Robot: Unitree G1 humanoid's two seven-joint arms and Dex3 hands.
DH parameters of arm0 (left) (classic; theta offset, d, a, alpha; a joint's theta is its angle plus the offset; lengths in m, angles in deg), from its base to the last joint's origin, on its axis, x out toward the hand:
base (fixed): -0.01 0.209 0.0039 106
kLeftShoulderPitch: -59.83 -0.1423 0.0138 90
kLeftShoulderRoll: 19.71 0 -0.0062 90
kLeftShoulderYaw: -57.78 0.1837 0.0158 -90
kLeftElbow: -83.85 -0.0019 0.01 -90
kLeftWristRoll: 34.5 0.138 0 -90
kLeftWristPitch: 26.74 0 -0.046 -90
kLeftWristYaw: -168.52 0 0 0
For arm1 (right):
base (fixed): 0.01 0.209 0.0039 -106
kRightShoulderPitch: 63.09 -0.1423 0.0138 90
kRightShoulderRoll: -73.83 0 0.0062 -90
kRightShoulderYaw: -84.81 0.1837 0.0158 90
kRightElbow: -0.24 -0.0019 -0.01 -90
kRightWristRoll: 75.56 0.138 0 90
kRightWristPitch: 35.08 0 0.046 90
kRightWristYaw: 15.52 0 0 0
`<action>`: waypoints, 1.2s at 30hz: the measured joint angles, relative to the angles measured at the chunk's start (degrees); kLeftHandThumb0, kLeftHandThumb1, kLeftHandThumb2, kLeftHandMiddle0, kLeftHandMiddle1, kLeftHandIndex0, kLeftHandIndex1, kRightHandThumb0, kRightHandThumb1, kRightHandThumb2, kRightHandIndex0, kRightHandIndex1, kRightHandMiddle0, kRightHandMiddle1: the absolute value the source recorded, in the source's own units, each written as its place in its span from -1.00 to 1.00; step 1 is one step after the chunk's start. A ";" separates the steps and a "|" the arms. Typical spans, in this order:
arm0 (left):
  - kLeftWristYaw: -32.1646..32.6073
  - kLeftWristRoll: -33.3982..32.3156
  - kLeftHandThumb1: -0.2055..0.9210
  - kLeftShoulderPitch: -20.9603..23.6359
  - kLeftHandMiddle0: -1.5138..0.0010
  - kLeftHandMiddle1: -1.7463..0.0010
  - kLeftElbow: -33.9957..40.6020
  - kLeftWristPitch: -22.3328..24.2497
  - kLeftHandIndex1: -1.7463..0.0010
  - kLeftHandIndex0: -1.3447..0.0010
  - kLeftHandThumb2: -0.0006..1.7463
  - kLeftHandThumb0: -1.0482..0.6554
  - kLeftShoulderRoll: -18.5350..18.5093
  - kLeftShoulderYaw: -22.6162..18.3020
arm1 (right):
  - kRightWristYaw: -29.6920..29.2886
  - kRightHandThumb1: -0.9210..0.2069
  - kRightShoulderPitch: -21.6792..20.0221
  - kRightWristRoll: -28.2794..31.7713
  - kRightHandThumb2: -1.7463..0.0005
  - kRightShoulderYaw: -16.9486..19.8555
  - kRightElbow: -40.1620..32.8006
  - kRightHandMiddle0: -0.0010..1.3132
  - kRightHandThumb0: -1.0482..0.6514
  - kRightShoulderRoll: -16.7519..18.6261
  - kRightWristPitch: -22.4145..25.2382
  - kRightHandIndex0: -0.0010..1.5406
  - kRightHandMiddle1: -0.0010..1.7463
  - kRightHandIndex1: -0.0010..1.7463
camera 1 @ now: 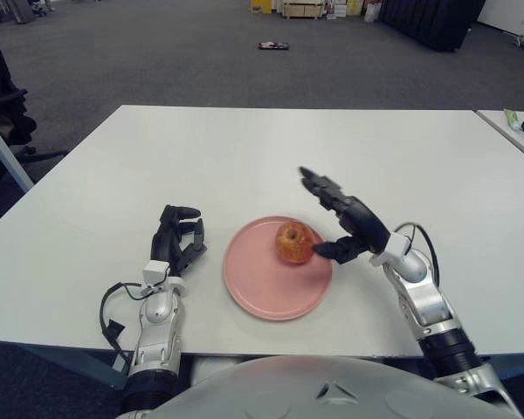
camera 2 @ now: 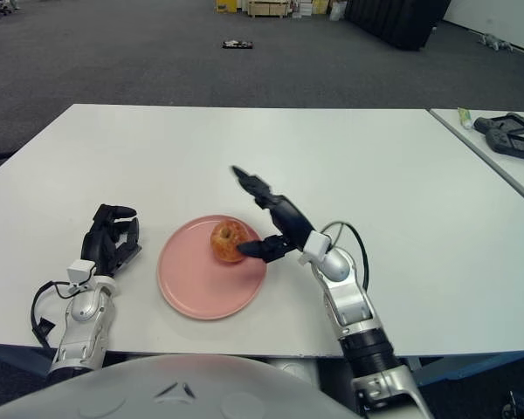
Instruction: Put the apple into the plate.
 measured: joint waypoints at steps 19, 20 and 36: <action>-0.05 -0.04 0.64 0.19 0.27 -1.00 -0.58 -0.49 -1.00 0.53 -0.07 -0.21 -0.16 0.00 | -23.96 -0.95 3.13 -3.49 0.00 8.53 6.99 -0.94 -0.53 16.23 -6.74 -0.72 0.66 0.24; -0.08 -0.05 0.64 0.21 0.26 -1.00 -0.60 -0.53 -1.00 0.53 -0.07 -0.21 -0.16 0.01 | -24.73 -0.92 3.21 -4.01 -0.04 8.78 7.45 -0.89 -0.49 16.27 -7.02 -0.69 0.69 0.26; -0.66 -0.22 0.65 0.39 0.30 -1.00 -1.27 -1.95 -1.00 0.53 -0.08 -0.21 -0.25 -0.12 | -36.32 -0.71 4.18 -12.20 0.13 9.99 10.08 -0.56 -0.20 16.25 -1.96 -0.31 1.00 0.42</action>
